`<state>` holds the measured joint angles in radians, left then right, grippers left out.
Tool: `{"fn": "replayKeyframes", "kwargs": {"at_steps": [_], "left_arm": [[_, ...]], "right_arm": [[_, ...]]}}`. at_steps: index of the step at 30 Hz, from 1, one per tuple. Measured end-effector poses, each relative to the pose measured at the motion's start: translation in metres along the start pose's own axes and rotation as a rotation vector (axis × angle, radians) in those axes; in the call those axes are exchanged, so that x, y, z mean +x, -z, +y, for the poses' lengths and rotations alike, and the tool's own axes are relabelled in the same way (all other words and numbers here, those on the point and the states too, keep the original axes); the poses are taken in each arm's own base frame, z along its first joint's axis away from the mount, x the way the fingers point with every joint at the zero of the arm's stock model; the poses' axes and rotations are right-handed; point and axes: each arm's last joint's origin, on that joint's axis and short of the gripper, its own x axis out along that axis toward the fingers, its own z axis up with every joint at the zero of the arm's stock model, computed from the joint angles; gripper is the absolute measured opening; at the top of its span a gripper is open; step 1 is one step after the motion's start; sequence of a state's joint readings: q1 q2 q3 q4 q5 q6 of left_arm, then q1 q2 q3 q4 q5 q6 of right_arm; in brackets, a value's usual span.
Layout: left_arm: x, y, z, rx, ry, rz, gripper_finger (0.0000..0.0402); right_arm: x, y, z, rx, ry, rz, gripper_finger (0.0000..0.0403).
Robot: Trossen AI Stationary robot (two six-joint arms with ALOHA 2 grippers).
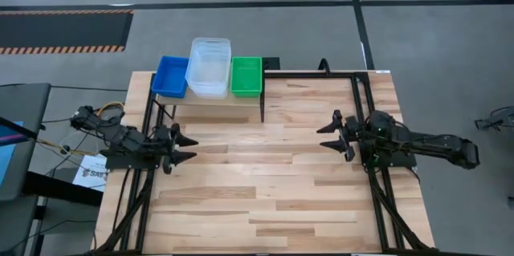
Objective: Stack baskets on shelf by color
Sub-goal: Return to Home Position
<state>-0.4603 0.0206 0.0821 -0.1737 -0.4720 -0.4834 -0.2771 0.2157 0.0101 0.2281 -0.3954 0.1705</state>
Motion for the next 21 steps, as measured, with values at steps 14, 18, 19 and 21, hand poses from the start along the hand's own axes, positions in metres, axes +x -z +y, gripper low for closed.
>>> {"fn": "replayKeyframes", "kwargs": {"at_steps": [14, 18, 19, 21], "left_arm": [[0.000, 0.000, -0.001, 0.063, 0.044, 0.002, 0.0224], [0.000, 0.000, -0.001, 0.063, 0.044, 0.003, 0.0224], [0.000, 0.000, -0.001, 0.063, 0.044, 0.003, 0.0224], [0.000, 0.000, -0.001, 0.063, 0.044, 0.003, 0.0224]], "right_arm": [[-0.001, 0.010, -0.002, 0.048, 0.020, 0.100, 0.0249], [-0.001, 0.013, -0.002, 0.057, 0.025, 0.122, 0.0249], [-0.001, 0.013, -0.002, 0.058, 0.025, 0.123, 0.0249], [-0.001, 0.013, -0.002, 0.059, 0.026, 0.127, 0.0249]]}}
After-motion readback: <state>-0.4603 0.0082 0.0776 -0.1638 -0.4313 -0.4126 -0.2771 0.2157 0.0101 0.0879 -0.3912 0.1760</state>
